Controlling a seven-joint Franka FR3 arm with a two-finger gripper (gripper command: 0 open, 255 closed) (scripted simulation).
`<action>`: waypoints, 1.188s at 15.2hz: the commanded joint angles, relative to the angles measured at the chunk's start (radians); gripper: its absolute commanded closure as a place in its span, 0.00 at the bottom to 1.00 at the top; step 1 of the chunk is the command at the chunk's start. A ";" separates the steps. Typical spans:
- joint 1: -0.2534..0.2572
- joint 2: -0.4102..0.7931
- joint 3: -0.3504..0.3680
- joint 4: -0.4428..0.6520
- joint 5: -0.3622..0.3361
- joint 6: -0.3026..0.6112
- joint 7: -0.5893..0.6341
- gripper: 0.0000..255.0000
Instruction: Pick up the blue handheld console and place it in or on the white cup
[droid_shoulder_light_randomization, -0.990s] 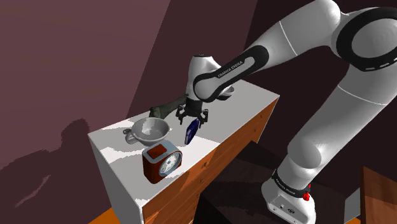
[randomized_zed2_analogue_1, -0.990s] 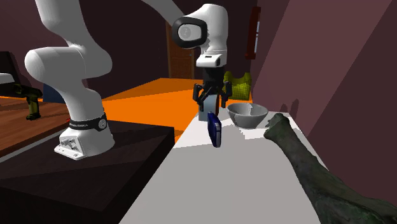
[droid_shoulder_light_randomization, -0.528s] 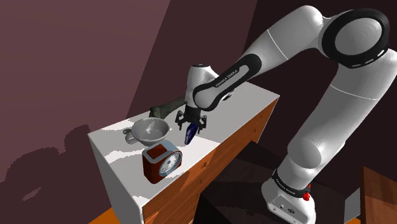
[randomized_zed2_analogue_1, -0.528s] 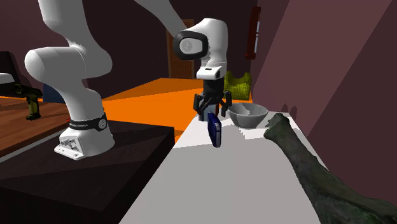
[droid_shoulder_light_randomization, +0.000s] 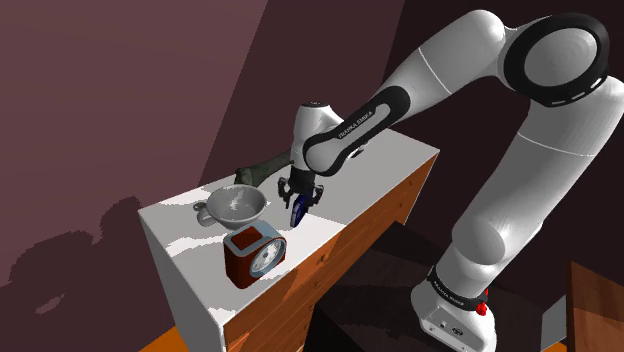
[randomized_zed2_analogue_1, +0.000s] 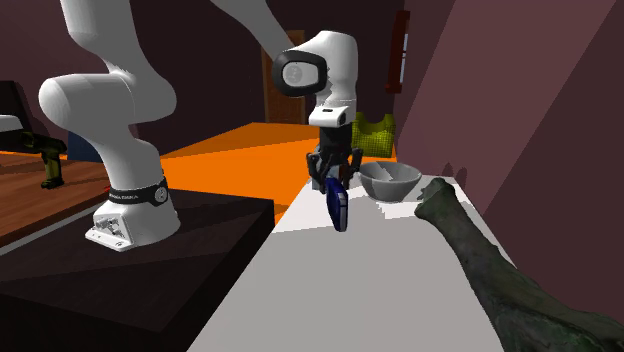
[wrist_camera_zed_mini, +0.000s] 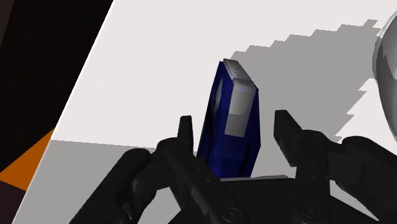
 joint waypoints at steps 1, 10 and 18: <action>0.000 0.000 0.000 0.000 0.000 0.000 0.000 1.00; 0.000 -0.013 0.001 0.003 0.009 -0.014 -0.006 1.00; 0.000 -0.107 0.002 0.032 0.071 -0.129 -0.049 1.00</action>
